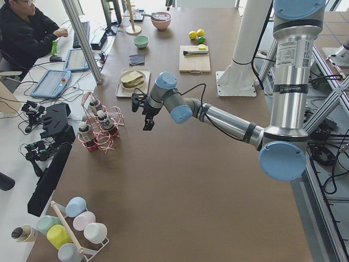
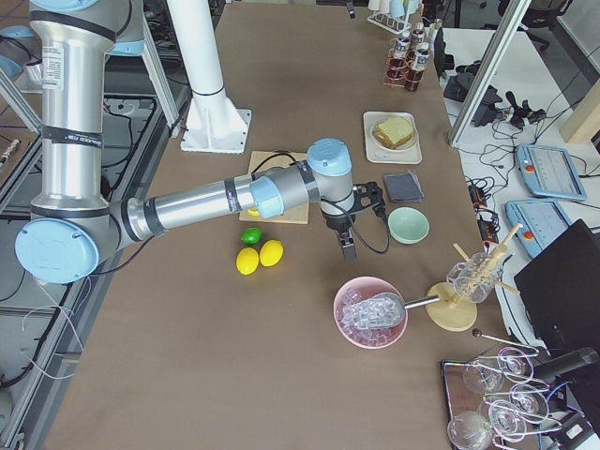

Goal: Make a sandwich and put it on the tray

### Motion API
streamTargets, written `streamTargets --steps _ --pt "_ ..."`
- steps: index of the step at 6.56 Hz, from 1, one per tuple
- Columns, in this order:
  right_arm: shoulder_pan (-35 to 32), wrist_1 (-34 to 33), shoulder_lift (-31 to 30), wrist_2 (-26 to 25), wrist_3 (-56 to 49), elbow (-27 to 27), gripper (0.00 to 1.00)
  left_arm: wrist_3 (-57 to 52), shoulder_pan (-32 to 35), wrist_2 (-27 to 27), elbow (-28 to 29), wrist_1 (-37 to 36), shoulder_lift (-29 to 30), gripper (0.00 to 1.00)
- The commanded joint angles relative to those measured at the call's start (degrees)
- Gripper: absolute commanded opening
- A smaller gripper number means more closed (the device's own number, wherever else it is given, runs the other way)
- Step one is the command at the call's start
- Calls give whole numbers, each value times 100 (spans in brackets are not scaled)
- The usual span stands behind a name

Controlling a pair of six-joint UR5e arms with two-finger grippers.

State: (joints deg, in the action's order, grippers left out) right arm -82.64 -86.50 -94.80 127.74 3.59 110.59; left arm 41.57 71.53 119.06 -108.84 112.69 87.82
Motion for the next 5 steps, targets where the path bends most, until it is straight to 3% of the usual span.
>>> streamTargets --steps 1,3,5 --pt "-541 -1444 145 -320 -1470 -159 100 -2903 1375 249 -14 -1688 15 97" --pt "-849 -1581 84 -163 -1834 -581 100 -4389 2135 441 12 -3333 323 97" --pt "-1086 -1511 -100 213 -1801 -872 100 -4473 2155 1161 82 -3350 0 97"
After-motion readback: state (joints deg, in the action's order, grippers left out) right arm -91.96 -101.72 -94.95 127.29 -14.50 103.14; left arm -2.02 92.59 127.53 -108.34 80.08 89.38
